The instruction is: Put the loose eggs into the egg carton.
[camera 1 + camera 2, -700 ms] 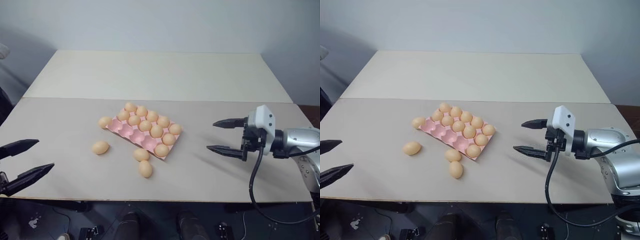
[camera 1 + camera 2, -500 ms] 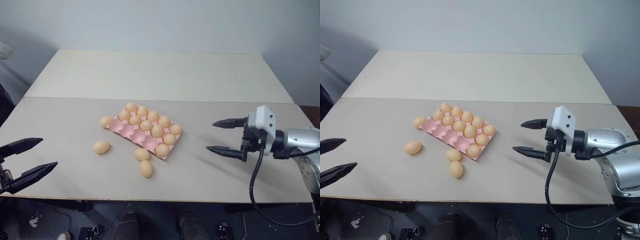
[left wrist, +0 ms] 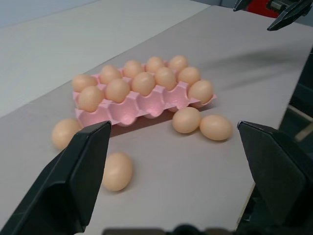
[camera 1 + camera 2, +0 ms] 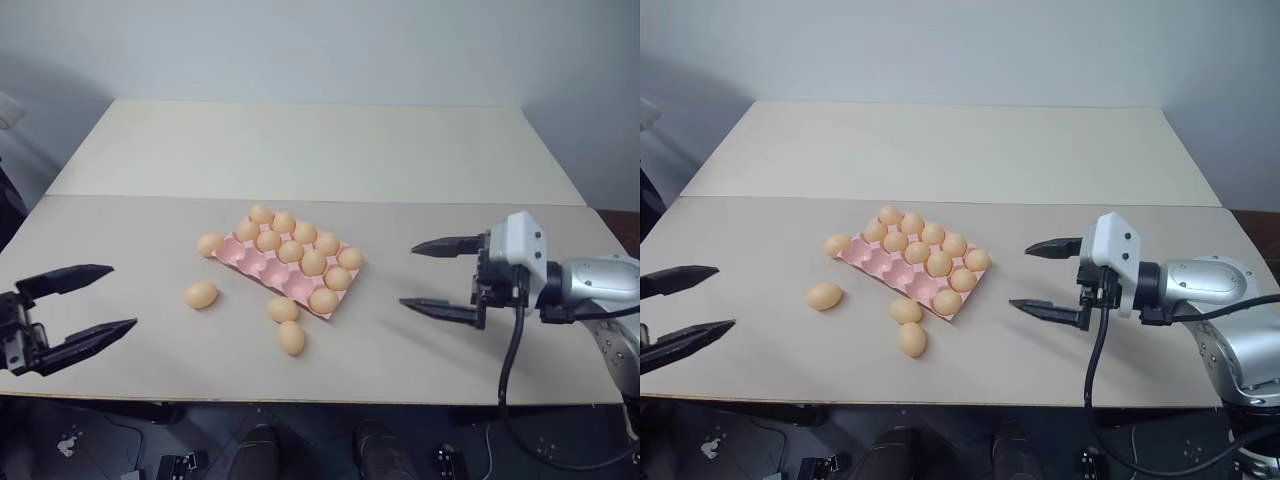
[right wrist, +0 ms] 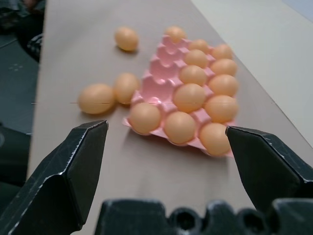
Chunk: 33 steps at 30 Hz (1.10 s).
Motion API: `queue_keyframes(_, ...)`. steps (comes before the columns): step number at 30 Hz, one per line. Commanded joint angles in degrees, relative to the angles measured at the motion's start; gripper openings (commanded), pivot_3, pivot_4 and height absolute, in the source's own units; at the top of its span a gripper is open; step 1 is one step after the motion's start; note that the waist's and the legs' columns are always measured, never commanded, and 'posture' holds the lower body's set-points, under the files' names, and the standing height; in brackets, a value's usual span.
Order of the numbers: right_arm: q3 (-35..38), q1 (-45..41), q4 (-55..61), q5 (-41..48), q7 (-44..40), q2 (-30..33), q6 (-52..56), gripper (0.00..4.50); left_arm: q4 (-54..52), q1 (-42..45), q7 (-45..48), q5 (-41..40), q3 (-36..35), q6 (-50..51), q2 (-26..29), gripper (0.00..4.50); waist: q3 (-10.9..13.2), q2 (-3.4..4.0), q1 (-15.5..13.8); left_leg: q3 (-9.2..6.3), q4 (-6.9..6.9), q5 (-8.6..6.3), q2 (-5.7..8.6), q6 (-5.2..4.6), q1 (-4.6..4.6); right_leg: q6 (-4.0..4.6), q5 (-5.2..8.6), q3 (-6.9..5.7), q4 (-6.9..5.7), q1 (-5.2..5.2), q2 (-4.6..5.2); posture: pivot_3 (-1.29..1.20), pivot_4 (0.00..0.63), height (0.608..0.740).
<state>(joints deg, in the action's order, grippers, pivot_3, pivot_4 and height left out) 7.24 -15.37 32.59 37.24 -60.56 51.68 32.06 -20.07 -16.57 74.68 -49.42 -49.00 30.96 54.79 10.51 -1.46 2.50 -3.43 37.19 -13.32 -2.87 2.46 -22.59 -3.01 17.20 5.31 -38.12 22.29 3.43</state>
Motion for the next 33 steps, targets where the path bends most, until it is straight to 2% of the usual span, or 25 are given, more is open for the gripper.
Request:
queue_keyframes(1,-3.2,-2.2,3.5,0.4,0.7,-0.5,0.8,4.50,2.1,3.1,1.7,0.5,2.7,-1.1,2.3,4.48,0.0,-0.02,0.0,0.01,0.01,0.00,0.01,0.00,0.00,0.00,0.00,0.01,0.00,-0.01,0.01,0.00,0.150,0.740)
queue_keyframes(10,-21.9,-10.6,-2.0,-19.1,-3.2,-4.4,-14.3,4.50,8.4,10.7,6.1,3.0,11.0,-2.7,4.6,4.48,0.0,-0.03,0.1,0.01,-0.11,0.00,0.01,0.01,-0.01,0.01,-0.01,0.00,0.01,0.09,0.00,0.00,0.150,0.740)
queue_keyframes(15,-26.5,-16.1,-6.9,-23.5,-6.4,-8.8,-21.3,4.50,9.1,11.0,6.5,3.6,11.9,-3.4,3.9,4.48,0.0,-0.03,0.2,0.00,-0.11,0.01,-0.02,0.01,-0.01,0.02,-0.01,-0.01,-0.07,0.13,-0.02,0.00,0.150,0.740)
queue_keyframes(22,-34.4,-24.3,-18.6,-30.4,-12.9,-16.2,-36.7,4.50,8.6,9.6,6.5,3.5,10.3,-2.9,3.2,4.48,0.0,-0.03,0.3,0.00,-0.10,0.02,-0.02,0.03,0.01,0.03,-0.02,-0.03,-0.09,0.12,-0.01,0.00,0.150,0.740)
queue_keyframes(24,-35.1,-25.1,-20.6,-31.4,-12.9,-17.9,-38.0,4.50,8.3,9.3,6.3,3.6,9.9,-3.0,3.0,4.48,0.0,-0.03,0.2,-0.02,-0.11,0.03,-0.04,0.04,0.02,0.04,-0.02,-0.04,-0.14,0.13,-0.02,0.00,0.150,0.740)
queue_keyframes(27,-37.3,-26.9,-25.1,-35.4,-13.6,-19.7,-45.4,4.50,7.7,8.4,6.2,3.4,9.0,-2.9,2.8,4.48,0.0,-0.03,0.2,-0.02,-0.11,0.03,-0.03,0.05,0.02,0.04,-0.02,-0.05,-0.14,0.13,-0.01,0.00,0.150,0.740)
queue_keyframes(33,-40.7,-30.6,-31.7,-38.4,-14.2,-25.7,-49.6,4.50,6.3,6.6,5.8,3.2,7.3,-2.6,2.1,4.48,0.0,-0.03,0.3,-0.03,-0.12,0.04,-0.05,0.06,0.03,0.05,-0.02,-0.06,-0.32,0.22,-0.03,0.00,0.150,0.740)
